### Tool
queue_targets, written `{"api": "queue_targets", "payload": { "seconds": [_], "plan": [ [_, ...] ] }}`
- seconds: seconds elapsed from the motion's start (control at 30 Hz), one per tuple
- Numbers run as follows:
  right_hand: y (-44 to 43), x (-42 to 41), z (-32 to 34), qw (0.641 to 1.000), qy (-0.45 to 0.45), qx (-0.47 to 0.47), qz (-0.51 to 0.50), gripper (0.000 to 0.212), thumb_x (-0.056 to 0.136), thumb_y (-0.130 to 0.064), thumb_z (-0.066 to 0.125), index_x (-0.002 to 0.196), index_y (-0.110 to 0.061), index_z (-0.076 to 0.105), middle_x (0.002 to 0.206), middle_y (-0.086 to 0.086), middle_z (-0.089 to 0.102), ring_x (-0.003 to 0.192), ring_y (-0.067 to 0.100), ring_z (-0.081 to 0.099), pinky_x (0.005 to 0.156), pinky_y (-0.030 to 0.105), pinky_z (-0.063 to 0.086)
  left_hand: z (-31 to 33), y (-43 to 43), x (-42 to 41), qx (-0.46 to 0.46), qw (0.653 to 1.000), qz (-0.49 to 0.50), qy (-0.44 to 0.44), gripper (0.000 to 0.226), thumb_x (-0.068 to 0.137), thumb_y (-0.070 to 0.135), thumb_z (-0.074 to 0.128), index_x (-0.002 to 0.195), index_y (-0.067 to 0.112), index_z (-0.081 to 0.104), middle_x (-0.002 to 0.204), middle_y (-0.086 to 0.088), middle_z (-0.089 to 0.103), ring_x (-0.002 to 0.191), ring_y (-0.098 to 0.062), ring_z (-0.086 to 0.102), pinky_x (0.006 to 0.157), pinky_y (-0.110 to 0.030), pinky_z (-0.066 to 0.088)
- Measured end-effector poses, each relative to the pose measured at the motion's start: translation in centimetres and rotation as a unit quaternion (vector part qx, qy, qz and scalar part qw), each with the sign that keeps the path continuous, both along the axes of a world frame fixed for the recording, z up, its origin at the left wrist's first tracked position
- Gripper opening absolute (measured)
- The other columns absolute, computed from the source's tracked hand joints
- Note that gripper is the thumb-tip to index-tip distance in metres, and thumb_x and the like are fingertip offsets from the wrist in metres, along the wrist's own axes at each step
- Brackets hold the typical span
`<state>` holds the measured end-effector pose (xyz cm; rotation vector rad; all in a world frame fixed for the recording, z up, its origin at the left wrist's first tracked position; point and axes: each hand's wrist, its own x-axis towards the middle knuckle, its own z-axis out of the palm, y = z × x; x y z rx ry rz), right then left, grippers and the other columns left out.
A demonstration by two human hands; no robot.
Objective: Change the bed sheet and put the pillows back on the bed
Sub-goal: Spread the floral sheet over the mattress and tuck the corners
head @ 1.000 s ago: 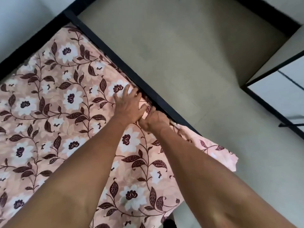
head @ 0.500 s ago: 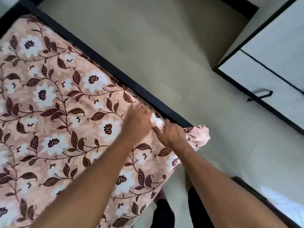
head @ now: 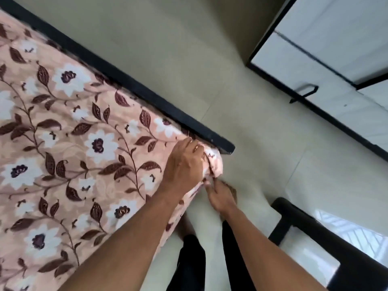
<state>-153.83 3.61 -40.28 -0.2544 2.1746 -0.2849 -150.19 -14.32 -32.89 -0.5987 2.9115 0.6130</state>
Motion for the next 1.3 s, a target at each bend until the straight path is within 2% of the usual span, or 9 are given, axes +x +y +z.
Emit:
{"api": "queue_targets", "payload": {
  "seconds": [0.23, 0.73, 0.83, 1.03, 1.13, 1.17, 1.2, 1.23, 1.3],
  "plan": [
    [-2.1, 0.1, 4.4, 0.923, 0.24, -0.267, -0.136, 0.038, 0.092, -0.01, 0.055, 0.129, -0.013, 0.062, 0.122, 0.003, 0.07, 0.11, 0.021, 0.067, 0.096, 0.034, 0.054, -1.5, 2.9, -0.1, -0.009, 0.995, -0.06, -0.073, 0.064, 0.09, 0.034, 0.027, 0.145, 0.01, 0.05, 0.152, -0.009, 0.047, 0.149, -0.032, 0.029, 0.124, -0.054, 0.017],
    [-6.9, -7.5, 1.3, 0.969, -0.139, -0.083, -0.187, 0.055, 0.105, -0.05, 0.04, 0.143, -0.014, 0.057, 0.15, 0.014, 0.053, 0.135, 0.031, 0.051, 0.112, 0.039, 0.041, -2.1, 14.1, 7.1, 0.291, 0.909, 0.287, 0.085, 0.031, 0.078, 0.003, 0.051, 0.091, 0.017, 0.076, 0.086, 0.005, 0.075, 0.08, -0.016, 0.069, 0.077, -0.037, 0.056],
    [-4.6, -6.8, 0.5, 0.954, -0.086, -0.156, -0.24, 0.024, 0.105, -0.029, 0.05, 0.107, -0.018, 0.072, 0.107, 0.001, 0.071, 0.1, 0.021, 0.062, 0.078, 0.028, 0.047, -4.0, 18.2, 8.0, 0.442, 0.771, 0.458, 0.025, 0.039, 0.078, 0.005, 0.047, 0.101, 0.017, 0.077, 0.093, 0.004, 0.077, 0.09, -0.012, 0.072, 0.089, -0.037, 0.057],
    [-1.4, -4.4, -0.5, 0.881, -0.079, -0.274, -0.378, 0.023, 0.098, -0.012, 0.057, 0.111, -0.02, 0.075, 0.111, 0.001, 0.076, 0.101, 0.017, 0.069, 0.089, 0.031, 0.052, -5.2, 17.6, 7.7, 0.595, 0.066, 0.762, 0.248, 0.037, 0.106, 0.013, 0.031, 0.132, 0.01, 0.056, 0.141, -0.014, 0.058, 0.124, -0.032, 0.059, 0.106, -0.05, 0.045],
    [-3.6, -5.1, -0.8, 0.815, -0.187, -0.315, -0.45, 0.029, 0.105, -0.02, 0.044, 0.121, -0.008, 0.065, 0.111, 0.01, 0.07, 0.09, 0.018, 0.066, 0.081, 0.029, 0.054, -2.0, 15.1, 5.1, 0.574, -0.038, 0.738, 0.353, 0.039, 0.109, 0.017, 0.027, 0.12, 0.001, 0.061, 0.148, -0.022, 0.051, 0.134, -0.036, 0.051, 0.106, -0.049, 0.046],
    [-4.7, -5.2, -1.0, 0.8, -0.209, -0.315, -0.466, 0.034, 0.108, -0.025, 0.039, 0.123, -0.008, 0.064, 0.112, 0.009, 0.07, 0.089, 0.018, 0.067, 0.078, 0.029, 0.055, -0.8, 14.1, 4.2, 0.591, -0.036, 0.728, 0.345, 0.046, 0.107, 0.01, 0.026, 0.065, 0.005, 0.047, 0.135, -0.029, 0.058, 0.134, -0.032, 0.049, 0.106, -0.042, 0.045],
    [-5.8, -5.1, -1.0, 0.787, -0.224, -0.319, -0.478, 0.039, 0.109, -0.029, 0.035, 0.127, -0.008, 0.063, 0.118, 0.009, 0.07, 0.098, 0.022, 0.069, 0.081, 0.032, 0.057, -0.3, 13.2, 3.2, 0.585, -0.046, 0.74, 0.329, 0.043, 0.1, 0.002, 0.03, 0.125, 0.018, -0.003, 0.132, 0.009, 0.002, 0.131, -0.025, 0.048, 0.107, -0.029, 0.043],
    [-6.7, -5.1, -1.4, 0.771, -0.23, -0.334, -0.491, 0.044, 0.11, -0.031, 0.032, 0.132, -0.007, 0.061, 0.127, 0.011, 0.068, 0.112, 0.028, 0.068, 0.092, 0.037, 0.057, -1.3, 12.6, 2.7, 0.56, -0.087, 0.756, 0.327, 0.04, 0.094, 0.005, 0.035, 0.089, -0.013, 0.07, 0.056, -0.012, 0.039, 0.124, -0.022, 0.051, 0.11, -0.028, 0.04],
    [-7.6, -4.9, -1.5, 0.748, -0.236, -0.347, -0.514, 0.044, 0.108, -0.032, 0.034, 0.122, -0.007, 0.067, 0.128, 0.014, 0.067, 0.119, 0.031, 0.064, 0.117, 0.045, 0.042, -3.5, 11.2, 2.5, 0.522, -0.173, 0.739, 0.389, 0.041, 0.101, 0.03, 0.032, 0.094, 0.003, 0.062, 0.107, -0.019, 0.062, 0.116, -0.03, 0.055, 0.115, -0.045, 0.039]
  ]
}}
